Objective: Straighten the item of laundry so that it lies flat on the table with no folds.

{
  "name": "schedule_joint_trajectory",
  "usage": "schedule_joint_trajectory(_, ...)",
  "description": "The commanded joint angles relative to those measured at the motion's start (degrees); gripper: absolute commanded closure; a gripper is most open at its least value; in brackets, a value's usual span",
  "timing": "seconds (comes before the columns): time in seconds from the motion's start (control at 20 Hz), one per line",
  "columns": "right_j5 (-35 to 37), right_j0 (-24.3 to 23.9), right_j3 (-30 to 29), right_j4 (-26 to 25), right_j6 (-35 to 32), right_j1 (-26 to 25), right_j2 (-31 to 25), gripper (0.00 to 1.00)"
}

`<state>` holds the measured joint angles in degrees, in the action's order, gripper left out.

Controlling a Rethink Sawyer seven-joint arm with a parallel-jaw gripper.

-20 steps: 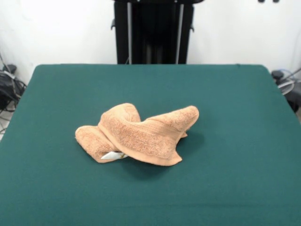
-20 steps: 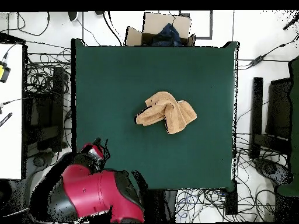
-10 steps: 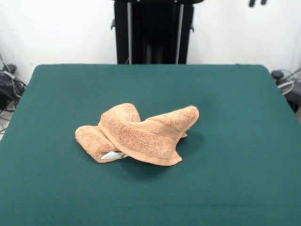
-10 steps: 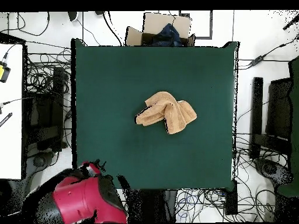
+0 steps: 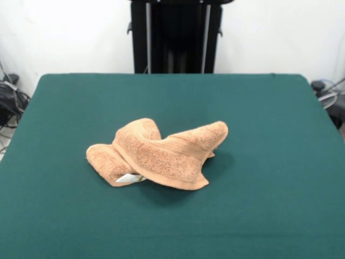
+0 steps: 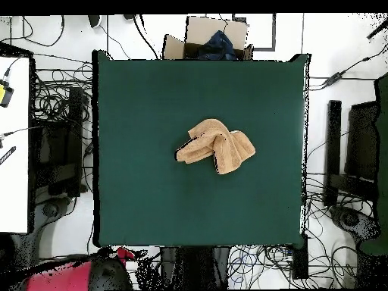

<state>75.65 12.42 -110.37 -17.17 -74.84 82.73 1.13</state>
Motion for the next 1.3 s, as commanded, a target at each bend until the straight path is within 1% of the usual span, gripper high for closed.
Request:
schedule_joint_trajectory(0.05,-7.8,-3.0,6.5,0.2,-3.5,7.1,0.2,0.0)
schedule_joint_trajectory(0.1,-11.0,-3.0,5.0,1.7,-3.8,7.8,0.6,0.0)
schedule_joint_trajectory(0.2,-15.3,-2.6,2.6,3.5,-5.9,7.3,0.5,0.0)
schedule_joint_trajectory(0.25,-16.9,-2.3,1.6,3.5,-7.1,7.0,0.4,0.0)
schedule_joint_trajectory(0.4,-25.6,-1.0,-4.9,4.9,-10.8,6.4,1.4,0.0)
schedule_joint_trajectory(0.5,-28.5,-0.7,-8.0,5.9,-11.9,4.9,1.6,0.0)
schedule_joint_trajectory(0.6,-32.1,-0.3,-10.2,4.7,-13.9,3.1,1.9,0.0)
schedule_joint_trajectory(0.65,-33.1,-0.4,-10.8,4.6,-14.0,2.1,1.9,0.0)
schedule_joint_trajectory(0.85,-35.8,0.7,-11.6,1.1,-17.6,-2.4,2.4,0.0)
schedule_joint_trajectory(0.95,-38.0,0.9,-12.1,0.8,-18.2,-4.4,2.6,0.0)
schedule_joint_trajectory(1.05,-42.6,1.1,-12.7,0.2,-19.2,-6.5,2.9,0.0)
schedule_joint_trajectory(1.1,-46.0,1.2,-13.1,-0.2,-19.8,-7.6,3.3,0.0)
schedule_joint_trajectory(1.2,-49.2,2.3,-12.5,-1.9,-22.0,-9.7,4.5,0.0)
schedule_joint_trajectory(1.3,-49.8,3.0,-12.1,-2.5,-22.2,-11.1,5.3,0.0)
